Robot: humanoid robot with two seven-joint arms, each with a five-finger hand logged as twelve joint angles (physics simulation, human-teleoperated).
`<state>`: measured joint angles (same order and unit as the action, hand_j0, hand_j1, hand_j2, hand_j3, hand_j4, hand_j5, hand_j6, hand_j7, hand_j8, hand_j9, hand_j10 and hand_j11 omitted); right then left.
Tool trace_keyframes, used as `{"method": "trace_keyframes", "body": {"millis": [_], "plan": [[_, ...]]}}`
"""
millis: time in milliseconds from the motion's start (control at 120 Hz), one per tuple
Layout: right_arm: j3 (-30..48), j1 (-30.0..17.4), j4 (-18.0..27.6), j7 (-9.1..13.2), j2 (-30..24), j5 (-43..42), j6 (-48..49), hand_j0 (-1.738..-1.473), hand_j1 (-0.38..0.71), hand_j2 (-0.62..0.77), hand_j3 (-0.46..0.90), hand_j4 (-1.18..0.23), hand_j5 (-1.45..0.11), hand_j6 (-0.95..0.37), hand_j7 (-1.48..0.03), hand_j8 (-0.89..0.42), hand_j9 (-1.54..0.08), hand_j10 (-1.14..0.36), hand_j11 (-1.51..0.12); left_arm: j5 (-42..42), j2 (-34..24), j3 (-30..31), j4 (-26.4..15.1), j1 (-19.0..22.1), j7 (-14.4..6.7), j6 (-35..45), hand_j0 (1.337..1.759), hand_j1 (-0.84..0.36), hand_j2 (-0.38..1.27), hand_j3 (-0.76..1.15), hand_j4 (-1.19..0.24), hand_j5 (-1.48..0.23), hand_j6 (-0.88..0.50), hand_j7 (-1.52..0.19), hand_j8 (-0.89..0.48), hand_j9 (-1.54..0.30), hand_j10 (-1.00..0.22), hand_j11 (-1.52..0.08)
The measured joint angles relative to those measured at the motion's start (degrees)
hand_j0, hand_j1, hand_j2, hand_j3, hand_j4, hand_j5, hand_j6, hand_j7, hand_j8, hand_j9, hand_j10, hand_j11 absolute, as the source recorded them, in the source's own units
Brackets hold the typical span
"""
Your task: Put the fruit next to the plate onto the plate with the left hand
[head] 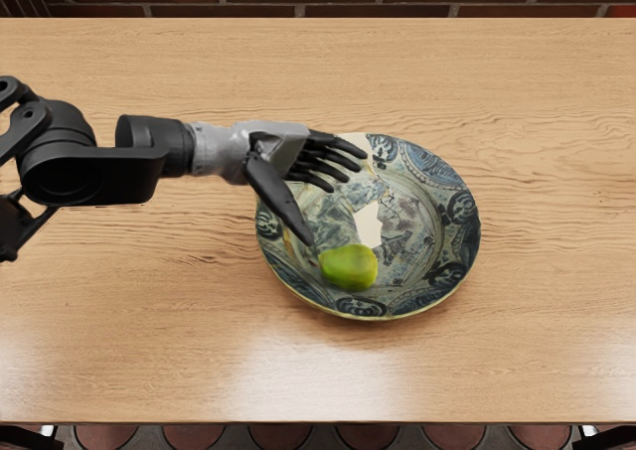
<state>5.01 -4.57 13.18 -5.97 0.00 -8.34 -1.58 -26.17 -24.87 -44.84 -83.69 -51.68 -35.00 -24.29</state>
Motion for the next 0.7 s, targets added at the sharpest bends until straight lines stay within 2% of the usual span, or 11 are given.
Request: {"method": "trace_keyframes", "body": {"millis": [142,217,342,458,542,700], "plan": [[0.0,0.0,-0.1,0.0,0.0,0.0,0.0,-1.658,-0.33,0.00,0.00,-0.02,-0.02,-0.02,-0.02,-0.02,-0.02,-0.01,-0.02,10.2,-2.5,-4.1,0.1,0.2,0.0,-7.7,1.658,0.24,0.07,0.00,-0.10,-0.13,-0.09,-0.13,-0.08,-0.13,-0.09,-0.13],[0.0,0.0,-0.1,0.0,0.0,0.0,0.0,-1.658,-0.33,0.00,0.00,-0.02,-0.02,-0.02,-0.02,-0.02,-0.02,-0.02,-0.02,17.3,-5.7,-5.1,0.7,3.4,0.0,-9.2,1.658,0.27,0.05,0.00,-0.07,-0.09,-0.06,-0.09,-0.06,-0.09,-0.07,-0.09],[0.0,0.0,-0.2,0.0,0.0,0.0,0.0,-1.658,-0.33,0.00,0.00,-0.02,-0.02,-0.02,-0.02,-0.02,-0.02,-0.01,-0.02,29.1,-12.6,-6.4,2.5,9.5,0.0,-10.3,1.658,0.30,0.03,0.00,-0.04,-0.05,-0.04,-0.05,-0.03,-0.05,-0.04,-0.05],[0.0,0.0,-0.3,0.0,0.0,0.1,0.0,-1.658,-0.33,0.00,0.00,-0.02,-0.02,-0.02,-0.02,-0.02,-0.02,-0.01,-0.02,36.3,-22.6,-6.8,3.3,11.3,0.0,-10.6,1.658,0.32,0.02,0.00,-0.02,-0.03,-0.02,-0.03,-0.02,-0.03,-0.02,-0.03],[0.0,0.0,-0.3,0.0,0.0,0.1,0.0,-1.658,-0.33,0.00,0.00,-0.02,-0.02,-0.02,-0.02,-0.01,-0.02,-0.01,-0.02,40.0,-26.4,-6.9,3.9,12.8,0.0,-10.7,1.658,0.33,0.01,0.00,-0.02,-0.02,-0.01,-0.02,-0.01,-0.02,-0.02,-0.02],[0.0,0.0,-0.4,0.0,0.0,0.1,0.0,-1.658,-0.33,0.00,0.00,-0.02,-0.02,-0.02,-0.02,-0.02,-0.02,-0.01,-0.02,42.5,-28.5,-6.7,7.0,14.7,0.0,-10.7,1.658,0.34,0.01,0.00,-0.01,-0.01,-0.01,-0.01,-0.01,-0.01,-0.01,-0.01]]}}
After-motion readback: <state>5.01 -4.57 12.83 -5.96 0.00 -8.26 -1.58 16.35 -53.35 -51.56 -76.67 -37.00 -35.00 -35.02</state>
